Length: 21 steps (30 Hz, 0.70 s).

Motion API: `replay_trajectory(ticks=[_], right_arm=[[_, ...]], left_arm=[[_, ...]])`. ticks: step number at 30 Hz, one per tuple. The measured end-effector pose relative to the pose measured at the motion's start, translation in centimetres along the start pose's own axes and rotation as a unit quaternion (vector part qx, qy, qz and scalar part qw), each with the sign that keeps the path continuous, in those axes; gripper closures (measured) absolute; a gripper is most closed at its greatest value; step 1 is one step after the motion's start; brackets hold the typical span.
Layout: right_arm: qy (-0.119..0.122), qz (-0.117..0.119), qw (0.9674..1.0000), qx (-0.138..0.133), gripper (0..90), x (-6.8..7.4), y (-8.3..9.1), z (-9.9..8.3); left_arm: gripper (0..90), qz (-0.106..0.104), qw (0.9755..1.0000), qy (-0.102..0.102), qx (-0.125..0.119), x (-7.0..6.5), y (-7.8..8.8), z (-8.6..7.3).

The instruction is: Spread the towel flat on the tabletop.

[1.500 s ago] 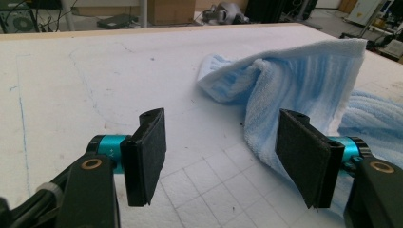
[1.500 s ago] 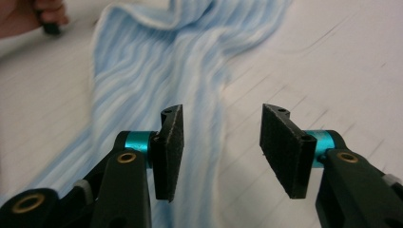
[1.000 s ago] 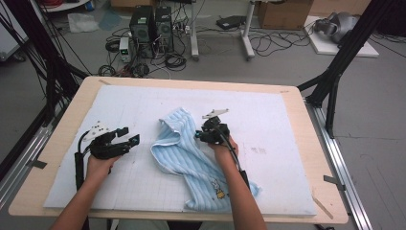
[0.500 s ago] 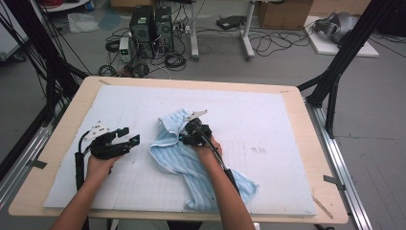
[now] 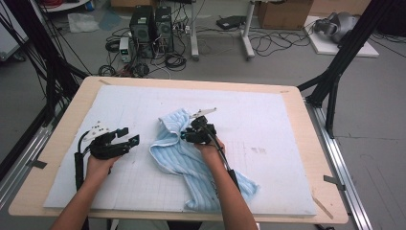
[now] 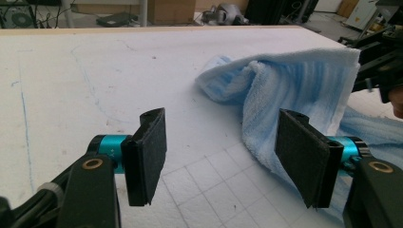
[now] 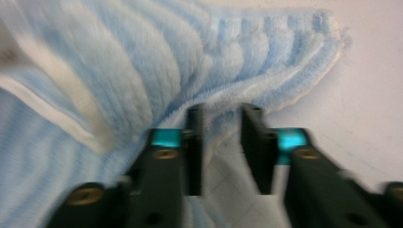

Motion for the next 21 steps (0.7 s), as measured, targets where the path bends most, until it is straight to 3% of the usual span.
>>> replay_trajectory(ticks=[2,4,6,9,11,15,18,19,21], right_arm=[[0.003,0.018,0.9997,0.016,51.6,0.4,-0.3,-0.4],[0.030,0.007,0.9988,0.037,52.1,0.9,-0.9,-0.9],[0.047,0.004,0.9983,0.034,59.1,1.3,-1.2,-0.9],[0.060,0.023,0.9970,0.043,81.5,2.0,-1.2,-0.9],[0.074,0.020,0.9958,0.050,84.8,2.0,-1.0,-0.9],[0.099,-0.044,0.9926,0.055,85.3,0.6,0.8,-1.0],[0.118,-0.097,0.9856,0.072,85.2,-1.1,2.9,-1.9],[0.117,-0.108,0.9845,0.074,85.1,-1.6,3.7,-2.2],[0.103,-0.120,0.9852,0.067,85.1,-2.4,5.3,-2.7]], left_arm=[[35.5,0.000,1.0000,0.000,-0.001,0.0,-0.1,0.0],[35.5,-0.001,1.0000,-0.001,0.001,-0.1,-0.1,0.0],[35.6,0.000,1.0000,0.001,0.000,-0.1,0.0,0.0],[35.6,0.000,1.0000,0.000,0.000,0.0,0.0,0.0],[35.6,0.000,1.0000,0.001,0.001,0.0,0.0,0.0],[35.6,0.002,1.0000,0.002,0.001,0.1,0.1,0.0],[35.6,0.003,1.0000,0.002,0.002,0.1,0.2,-0.1],[35.6,0.003,1.0000,0.002,0.002,0.1,0.2,-0.1],[35.6,0.001,1.0000,-0.001,0.004,0.0,0.1,-0.1]])
Point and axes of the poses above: each handheld gripper's, and its own axes: y roughly backward along the jaws, z roughly out of its top, x roughly to its left, the point moved 6 cm from there along -y, roughly forward along the jaws, and after that the axes turned 10 degrees about -x, right-handed, at the moved point
